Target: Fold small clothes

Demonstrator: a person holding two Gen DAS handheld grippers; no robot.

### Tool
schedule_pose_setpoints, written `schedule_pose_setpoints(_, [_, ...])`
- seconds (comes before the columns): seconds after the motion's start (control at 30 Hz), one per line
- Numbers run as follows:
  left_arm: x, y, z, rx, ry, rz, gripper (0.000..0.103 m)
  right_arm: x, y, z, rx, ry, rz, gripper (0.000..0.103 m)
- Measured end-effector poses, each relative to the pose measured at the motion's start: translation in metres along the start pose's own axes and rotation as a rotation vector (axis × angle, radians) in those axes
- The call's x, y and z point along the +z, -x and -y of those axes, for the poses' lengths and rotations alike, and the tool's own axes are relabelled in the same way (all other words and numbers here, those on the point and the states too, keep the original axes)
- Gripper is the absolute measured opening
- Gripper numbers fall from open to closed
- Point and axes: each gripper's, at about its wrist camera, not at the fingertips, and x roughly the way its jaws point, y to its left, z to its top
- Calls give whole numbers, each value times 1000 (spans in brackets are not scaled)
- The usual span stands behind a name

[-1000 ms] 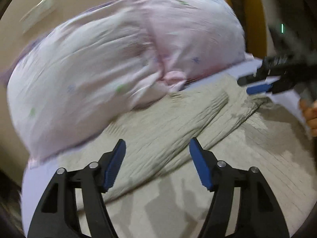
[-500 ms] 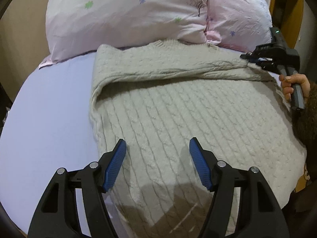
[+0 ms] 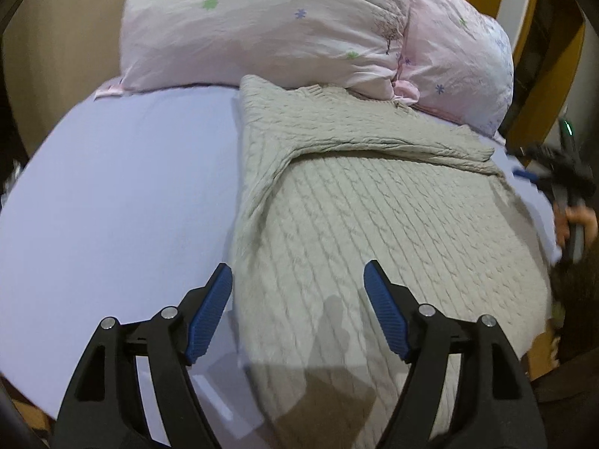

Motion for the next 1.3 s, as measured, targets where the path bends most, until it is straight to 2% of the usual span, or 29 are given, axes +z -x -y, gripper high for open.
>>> schedule_pose_setpoints(0.1, [-10, 5, -12, -32, 58, -9, 74, -35, 23, 17, 24, 11, -53, 68])
schedule_pose_setpoints(0.27, [-31, 15, -16, -86, 99, -7, 74, -86, 39, 38, 75, -20, -138, 50])
schedule_pose_setpoints(0.3, [-36, 17, -14, -98, 98, -4, 74, -98, 48, 38, 88, -11, -125, 50])
schedule_pose_setpoints(0.33, [-39, 20, -12, -105, 94, -2, 73, -104, 52, 40, 103, -8, -131, 44])
schedule_pose_setpoints(0.4, [-50, 27, -7, -126, 80, 0, 65, -119, 59, 40, 162, -17, -151, 41])
schedule_pose_setpoints(0.57, [-73, 40, -10, -195, 122, -10, 24, -165, 78, 46, 398, -17, -197, 35])
schedule_pose_setpoints(0.6, [-77, 41, -13, -204, 144, -16, 19, -173, 79, 48, 451, -29, -206, 31])
schedule_pose_setpoints(0.63, [-78, 41, -13, -205, 152, -19, 13, -176, 78, 50, 481, -41, -219, 22])
schedule_pose_setpoints(0.67, [-80, 42, -14, -206, 158, -21, 12, -177, 75, 50, 509, -54, -241, 11])
schedule_pose_setpoints(0.7, [-80, 42, -11, -199, 152, -27, 11, -178, 71, 49, 542, -64, -255, 11])
schedule_pose_setpoints(0.77, [-78, 42, -6, -177, 121, -38, 8, -173, 72, 45, 599, -73, -235, 9])
schedule_pose_setpoints(0.8, [-75, 41, -3, -177, 111, -38, 8, -166, 75, 43, 655, -82, -203, 9])
schedule_pose_setpoints(0.9, [-57, 45, -2, -219, 101, -9, 7, -143, 82, 37, 737, -85, -122, 8])
schedule_pose_setpoints(0.97, [-33, 47, -8, -243, 103, 33, 7, -112, 86, 29, 775, -85, -53, 8])
schedule_pose_setpoints(1.0, [-10, 45, -15, -255, 117, 63, 7, -92, 84, 25, 793, -94, -22, 8])
schedule_pose_setpoints(1.03, [8, 42, -20, -259, 123, 81, 7, -59, 77, 20, 806, -113, 28, 8])
schedule_pose_setpoints(1.13, [64, 15, -37, -233, 169, 135, 7, -1, 41, 18, 785, -182, 90, 8])
schedule_pose_setpoints(1.17, [91, -6, -45, -215, 203, 150, 7, 15, 22, 18, 762, -224, 96, 8])
schedule_pose_setpoints(1.23, [121, -41, -55, -179, 242, 150, 7, 37, -20, 22, 688, -315, 87, 8])
schedule_pose_setpoints(1.3, [150, -86, -68, -128, 275, 120, 7, 50, -67, 28, 588, -406, 35, 8])
